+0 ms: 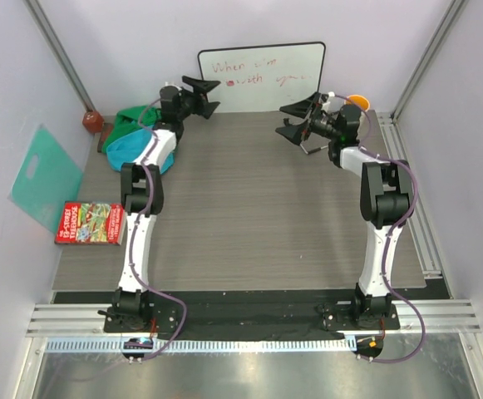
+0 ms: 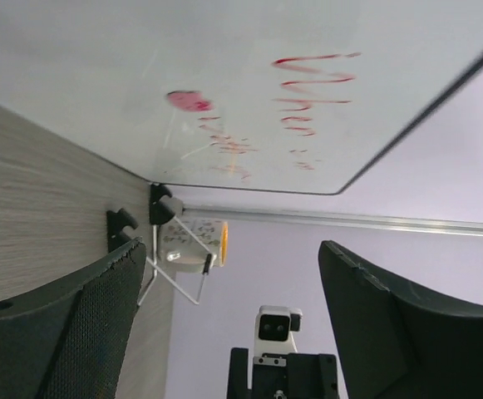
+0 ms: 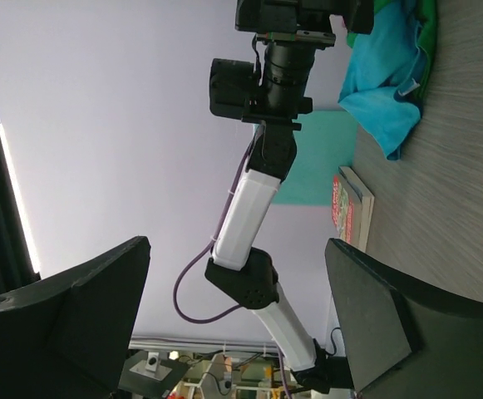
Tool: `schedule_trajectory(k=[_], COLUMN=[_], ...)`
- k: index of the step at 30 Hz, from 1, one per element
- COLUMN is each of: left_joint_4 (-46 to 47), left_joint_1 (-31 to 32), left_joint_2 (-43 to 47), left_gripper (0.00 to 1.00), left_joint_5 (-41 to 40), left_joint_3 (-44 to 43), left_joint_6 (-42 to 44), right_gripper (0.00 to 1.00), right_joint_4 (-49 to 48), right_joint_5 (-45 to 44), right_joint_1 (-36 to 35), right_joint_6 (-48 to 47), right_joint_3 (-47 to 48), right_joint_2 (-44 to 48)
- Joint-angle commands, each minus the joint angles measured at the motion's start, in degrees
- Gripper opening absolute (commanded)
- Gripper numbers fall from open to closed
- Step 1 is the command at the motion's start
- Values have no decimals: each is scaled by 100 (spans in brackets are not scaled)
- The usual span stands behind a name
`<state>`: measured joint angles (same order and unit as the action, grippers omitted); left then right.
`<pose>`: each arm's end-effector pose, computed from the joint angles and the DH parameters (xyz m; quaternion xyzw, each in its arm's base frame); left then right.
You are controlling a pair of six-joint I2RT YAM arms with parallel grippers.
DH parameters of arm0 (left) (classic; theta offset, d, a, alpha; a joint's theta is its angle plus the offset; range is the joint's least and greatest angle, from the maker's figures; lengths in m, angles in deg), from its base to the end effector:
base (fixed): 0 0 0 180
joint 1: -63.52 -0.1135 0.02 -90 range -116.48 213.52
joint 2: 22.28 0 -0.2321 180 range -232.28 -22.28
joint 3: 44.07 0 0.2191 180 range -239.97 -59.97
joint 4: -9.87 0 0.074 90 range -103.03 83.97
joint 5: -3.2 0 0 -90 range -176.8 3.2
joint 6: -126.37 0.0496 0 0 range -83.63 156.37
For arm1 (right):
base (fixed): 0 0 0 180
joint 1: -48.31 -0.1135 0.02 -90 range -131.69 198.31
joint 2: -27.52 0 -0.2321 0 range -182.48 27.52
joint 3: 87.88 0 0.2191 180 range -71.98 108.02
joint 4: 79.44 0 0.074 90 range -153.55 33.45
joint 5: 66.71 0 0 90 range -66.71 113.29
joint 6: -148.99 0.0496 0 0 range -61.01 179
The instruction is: Fold and stack the t-shirts
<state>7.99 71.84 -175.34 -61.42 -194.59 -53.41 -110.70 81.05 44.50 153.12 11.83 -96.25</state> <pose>0.5552 -0.1027 0.1998 -0.3541 0.6399 -0.6062 0.3126 0.4450 0.0717 0.2297 0.1551 0.6652 0.7052 0.1902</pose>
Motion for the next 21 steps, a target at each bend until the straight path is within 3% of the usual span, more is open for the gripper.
schedule_trajectory(k=[1, 6, 12, 14, 18, 21], left_joint_4=[-267, -576, -157, 135, 101, 232], left_joint_1=[-234, -401, -296, -200, -41, 12], left_joint_2=[636, 347, 425, 364, -346, -366], left_gripper=[85, 85, 86, 86, 86, 86], left_joint_5=[213, 90, -323, -727, -1289, -1764], left_joint_3=[-107, -835, -610, -521, -1511, -1409], left_joint_6=[398, 75, -74, -241, -303, -339], right_gripper=[92, 92, 90, 90, 90, 90], right_joint_4=[338, 1049, 1726, 2050, 2649, 3282], right_joint_5=[43, 43, -45, -28, -28, -19], right_joint_1=[-58, -233, -287, -286, -295, -260], right_joint_6=[-342, -946, -1291, -1502, -1941, -2407], right_joint_3=[750, 576, 153, 284, 338, 329], right_joint_2=[151, 344, 564, 555, 695, 862])
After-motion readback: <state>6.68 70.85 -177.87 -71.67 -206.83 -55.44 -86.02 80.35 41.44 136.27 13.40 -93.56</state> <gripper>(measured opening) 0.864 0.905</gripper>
